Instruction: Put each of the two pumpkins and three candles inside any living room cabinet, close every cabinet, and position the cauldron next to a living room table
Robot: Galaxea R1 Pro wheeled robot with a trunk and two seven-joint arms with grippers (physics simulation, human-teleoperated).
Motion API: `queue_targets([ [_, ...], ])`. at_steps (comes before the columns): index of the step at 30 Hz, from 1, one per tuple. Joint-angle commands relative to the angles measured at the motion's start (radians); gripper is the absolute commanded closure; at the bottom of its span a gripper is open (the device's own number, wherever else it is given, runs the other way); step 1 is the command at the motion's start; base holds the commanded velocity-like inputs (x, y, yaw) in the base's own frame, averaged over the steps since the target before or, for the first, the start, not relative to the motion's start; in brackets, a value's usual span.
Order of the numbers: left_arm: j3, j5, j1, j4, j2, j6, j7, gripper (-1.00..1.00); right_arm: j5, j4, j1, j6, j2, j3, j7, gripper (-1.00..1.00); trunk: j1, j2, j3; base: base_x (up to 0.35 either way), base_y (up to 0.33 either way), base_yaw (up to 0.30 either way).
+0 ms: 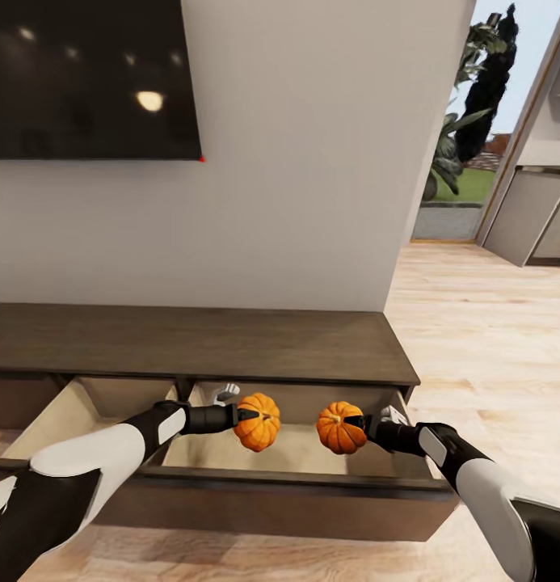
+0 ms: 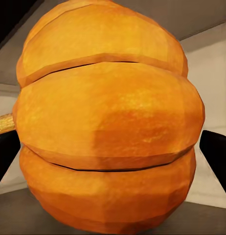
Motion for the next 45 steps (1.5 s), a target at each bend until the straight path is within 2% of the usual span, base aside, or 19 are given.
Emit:
queue_targets([
  [1, 0.002, 0.001, 0.0, -0.004, -0.002, -0.001, -0.001, 1.0, -0.001, 0.0, 0.0, 0.0, 0.0, -0.001, -0.001, 1.0, 0.0, 0.0, 0.0, 0.079, -0.039, 0.0],
  [3, 0.001, 0.002, 0.0, -0.011, -0.002, -0.001, -0.001, 1.0, -0.001, 0.002, 0.0, 0.0, -0.001, -0.001, -0.002, 1.0, 0.0, 0.0, 0.0, 0.025, -0.012, 0.0],
  [5, 0.001, 0.001, 0.001, -0.065, -0.002, -0.001, 0.003, 1.0, -0.001, 0.004, 0.0, 0.005, 0.0, -0.001, -0.002, 1.0, 0.0, 0.0, 0.0, 0.002, -0.001, 0.0],
  [9, 0.001, 0.001, 0.002, -0.1, -0.003, 0.003, 0.007, 1.0, -0.001, 0.003, 0.0, 0.028, -0.002, -0.002, -0.001, 1.0, 0.0, 0.0, 0.0, 0.0, 0.0, 0.0],
  [14, 0.001, 0.002, 0.01, -0.105, 0.004, 0.007, 0.009, 1.0, -0.001, 0.009, 0.0, 0.032, -0.001, -0.002, 0.005, 1.0, 0.0, 0.0, 0.0, 0.0, 0.0, 0.0],
  [18, 0.001, 0.002, 0.037, -0.095, 0.013, 0.007, 0.012, 1.0, 0.001, 0.06, 0.001, 0.029, 0.002, -0.002, 0.007, 1.0, 0.0, 0.0, 0.0, 0.0, 0.0, 0.0],
  [23, 0.001, 0.001, 0.05, -0.092, 0.012, -0.003, 0.025, 1.0, 0.005, 0.103, 0.001, 0.023, 0.005, -0.002, 0.006, 1.0, 0.0, 0.0, 0.0, 0.0, 0.0, 0.0],
  [38, 0.001, 0.002, 0.051, -0.103, 0.001, -0.013, 0.027, 1.0, 0.008, 0.1, 0.001, 0.019, 0.003, 0.0, 0.01, 1.0, 0.0, 0.0, 0.0, 0.0, 0.0, 0.0],
  [45, 0.001, 0.003, 0.051, -0.103, 0.002, -0.012, 0.027, 1.0, 0.008, 0.097, 0.001, 0.019, 0.004, 0.0, 0.01, 1.0, 0.0, 0.0, 0.0, 0.176, 0.0, 0.0],
])
